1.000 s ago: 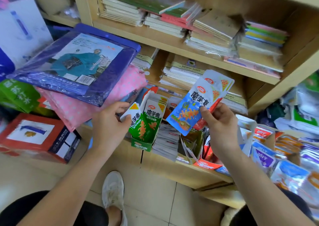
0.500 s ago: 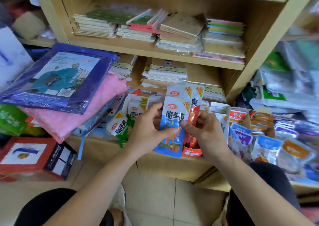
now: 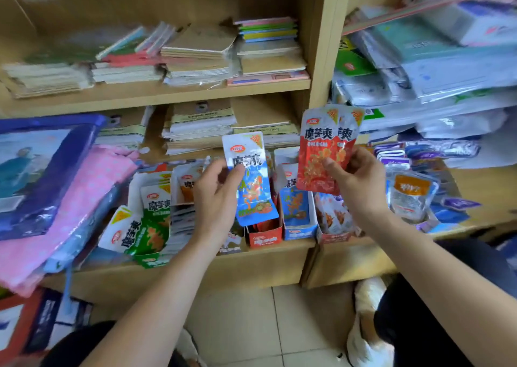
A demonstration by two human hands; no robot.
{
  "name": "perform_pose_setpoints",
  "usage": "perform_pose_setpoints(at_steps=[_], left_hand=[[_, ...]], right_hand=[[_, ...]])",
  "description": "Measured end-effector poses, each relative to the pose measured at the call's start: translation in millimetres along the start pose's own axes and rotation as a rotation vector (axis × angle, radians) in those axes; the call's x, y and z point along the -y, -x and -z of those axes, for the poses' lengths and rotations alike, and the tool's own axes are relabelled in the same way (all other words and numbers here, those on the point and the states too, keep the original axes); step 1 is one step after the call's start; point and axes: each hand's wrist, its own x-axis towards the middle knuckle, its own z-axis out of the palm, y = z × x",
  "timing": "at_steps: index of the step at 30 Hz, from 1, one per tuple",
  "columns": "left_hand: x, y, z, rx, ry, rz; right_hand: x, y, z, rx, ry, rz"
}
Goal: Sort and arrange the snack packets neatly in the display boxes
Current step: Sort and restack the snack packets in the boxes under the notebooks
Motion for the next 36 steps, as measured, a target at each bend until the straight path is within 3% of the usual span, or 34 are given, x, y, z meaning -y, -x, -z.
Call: perform_pose_setpoints(at_steps=[7,12,17,19,25,29,32,36], left_hand=[[21,2,-38,-0.139,-0.394,-0.34],[39,3,-65,-0.045,-0.699,-0.442],[50,1,-80,0.163,-1.224,-0.281],[47,0,-79,0.173,-1.279,-0.26],[35,-1,-56,0.109,-0.826,-0.204],[21,10,-54,0.218,-0.398,-0.084],[20,18,-53,0.305,-0.313,0.037],[16,16,-44,0.243,-0.233,-0.007]], right_hand=[[-37,-1,36,-0.078,0.028,-0.026],[-34,-7,42,-0.076,0.052,0.011],[-37,-8,42,-0.004,0.032,-0.03],[-37,-9,42,0.041,-0.005,-0.062],[-36,-6,39,0.163,-0.171,-0.207],[-38,5,28,0.309,-0.26,-0.26],[-37,17,18,0.405,-0.302,-0.256],[-33,24,8,0.415,-0.348,-0.231]])
